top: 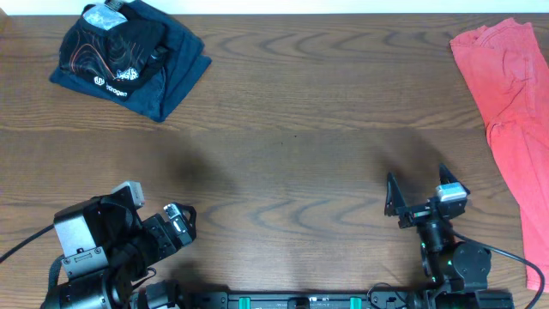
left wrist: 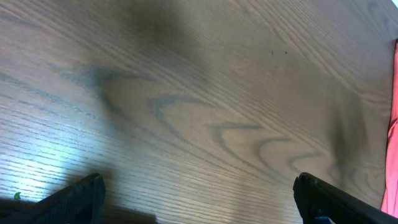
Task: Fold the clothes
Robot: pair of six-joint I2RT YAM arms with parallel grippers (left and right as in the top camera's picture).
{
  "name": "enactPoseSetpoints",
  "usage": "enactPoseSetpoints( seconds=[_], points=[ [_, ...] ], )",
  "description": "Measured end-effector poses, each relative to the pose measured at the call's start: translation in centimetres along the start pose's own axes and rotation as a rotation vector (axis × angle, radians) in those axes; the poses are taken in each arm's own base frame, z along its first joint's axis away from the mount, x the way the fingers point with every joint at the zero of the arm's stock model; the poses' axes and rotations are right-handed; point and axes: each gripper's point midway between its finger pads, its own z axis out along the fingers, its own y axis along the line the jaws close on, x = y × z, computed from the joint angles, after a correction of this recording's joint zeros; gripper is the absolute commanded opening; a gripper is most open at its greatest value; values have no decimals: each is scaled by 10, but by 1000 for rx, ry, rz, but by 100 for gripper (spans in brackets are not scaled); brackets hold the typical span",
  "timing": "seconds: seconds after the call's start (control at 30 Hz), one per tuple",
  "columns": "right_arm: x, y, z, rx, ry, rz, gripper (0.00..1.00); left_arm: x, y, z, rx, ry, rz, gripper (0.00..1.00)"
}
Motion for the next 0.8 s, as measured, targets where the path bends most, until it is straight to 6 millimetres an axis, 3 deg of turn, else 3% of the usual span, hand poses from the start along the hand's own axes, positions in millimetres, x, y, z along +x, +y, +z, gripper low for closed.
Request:
enactPoseSetpoints(
  seconds=[0.17,0.4,0.63,0.8],
  points=[
    [13,-1,1,2,33,-41,99,0,0,0,0,0,0,98],
    [13,-1,1,1,32,-73,99,0,0,0,0,0,0,98],
    [-23,0,-1,5,-116,-118,99,0,0,0,0,0,0,98],
    [-27,1,-1,6,-131,-131,99,0,0,0,0,0,0,98]
  ],
)
